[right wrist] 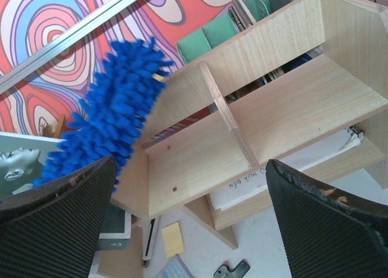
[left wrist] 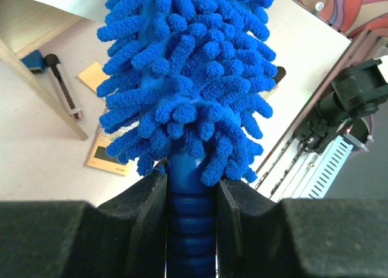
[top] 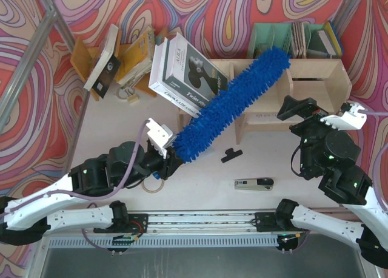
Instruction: Dust the bookshelf with a duster
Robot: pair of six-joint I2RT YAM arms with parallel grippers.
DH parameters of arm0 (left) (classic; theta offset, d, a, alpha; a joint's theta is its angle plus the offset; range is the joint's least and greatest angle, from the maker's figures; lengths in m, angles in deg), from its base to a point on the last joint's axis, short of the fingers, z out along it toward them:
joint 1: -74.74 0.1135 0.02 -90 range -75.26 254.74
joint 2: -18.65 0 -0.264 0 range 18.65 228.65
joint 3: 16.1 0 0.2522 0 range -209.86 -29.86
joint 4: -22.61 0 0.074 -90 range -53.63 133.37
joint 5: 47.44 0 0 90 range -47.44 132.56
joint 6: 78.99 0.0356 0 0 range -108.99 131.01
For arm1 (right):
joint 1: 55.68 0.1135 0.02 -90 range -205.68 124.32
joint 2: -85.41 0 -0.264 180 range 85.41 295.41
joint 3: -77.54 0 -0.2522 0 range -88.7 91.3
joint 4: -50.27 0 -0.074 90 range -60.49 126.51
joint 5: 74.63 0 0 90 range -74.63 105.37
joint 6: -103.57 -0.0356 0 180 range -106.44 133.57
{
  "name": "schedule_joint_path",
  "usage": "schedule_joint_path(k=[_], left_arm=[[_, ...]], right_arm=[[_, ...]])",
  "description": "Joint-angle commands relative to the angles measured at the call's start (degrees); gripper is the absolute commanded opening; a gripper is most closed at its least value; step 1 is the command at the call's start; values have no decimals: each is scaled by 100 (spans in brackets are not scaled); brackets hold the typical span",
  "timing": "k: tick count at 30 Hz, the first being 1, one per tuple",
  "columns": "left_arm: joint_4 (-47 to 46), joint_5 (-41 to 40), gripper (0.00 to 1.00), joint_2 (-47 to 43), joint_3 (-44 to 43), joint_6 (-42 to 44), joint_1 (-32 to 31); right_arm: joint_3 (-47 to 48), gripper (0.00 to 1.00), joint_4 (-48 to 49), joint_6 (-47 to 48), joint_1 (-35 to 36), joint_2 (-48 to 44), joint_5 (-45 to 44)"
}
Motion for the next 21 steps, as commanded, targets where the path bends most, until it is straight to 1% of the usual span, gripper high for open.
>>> schedule_joint_path(k=[1, 11, 16, 21], left_arm=[[-198, -558, 0, -325, -159, 240, 7], [-463, -1279, 0, -695, -29, 552, 3], [-522, -1432, 0, -639, 110, 603, 2], [-609, -1346, 0, -444, 352, 448, 10]], right_arm=[[-96, 99, 129, 5, -14, 7, -35], [-172, 99, 96, -75, -16, 34, -18], [-199, 99, 48, -129, -18, 23, -17], [-222, 99, 29, -161, -14, -1, -17]])
